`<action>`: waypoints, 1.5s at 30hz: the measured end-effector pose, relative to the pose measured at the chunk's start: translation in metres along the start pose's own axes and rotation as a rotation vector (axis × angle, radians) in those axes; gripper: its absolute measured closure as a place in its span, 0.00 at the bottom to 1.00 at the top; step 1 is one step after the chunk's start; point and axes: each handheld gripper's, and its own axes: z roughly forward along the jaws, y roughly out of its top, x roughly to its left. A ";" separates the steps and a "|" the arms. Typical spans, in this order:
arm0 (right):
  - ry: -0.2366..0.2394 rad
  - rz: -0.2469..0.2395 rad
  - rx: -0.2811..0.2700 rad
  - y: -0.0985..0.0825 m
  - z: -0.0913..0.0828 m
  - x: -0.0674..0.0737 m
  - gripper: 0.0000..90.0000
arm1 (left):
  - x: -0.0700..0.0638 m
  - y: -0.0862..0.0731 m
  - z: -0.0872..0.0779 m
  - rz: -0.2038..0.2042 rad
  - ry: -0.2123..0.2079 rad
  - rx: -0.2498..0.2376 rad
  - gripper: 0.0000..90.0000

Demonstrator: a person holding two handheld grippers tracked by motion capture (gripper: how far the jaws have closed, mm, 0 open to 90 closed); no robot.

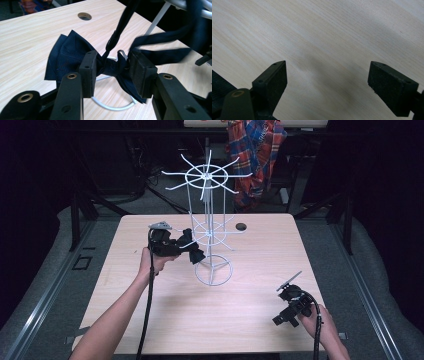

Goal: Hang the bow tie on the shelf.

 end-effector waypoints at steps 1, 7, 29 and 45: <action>-0.005 -0.004 0.002 0.000 0.000 0.000 0.17 | 0.001 0.000 -0.002 -0.001 0.002 0.002 0.62; -0.009 -0.004 0.002 0.000 -0.001 0.000 0.17 | 0.003 0.000 -0.014 -0.011 0.033 0.013 0.51; -0.012 -0.023 -0.007 0.000 -0.004 0.000 0.17 | -0.014 -0.026 -0.077 0.016 0.279 0.157 0.16; -0.015 -0.022 -0.006 0.000 -0.003 0.002 0.17 | -0.026 -0.073 -0.095 -0.041 0.411 0.359 0.03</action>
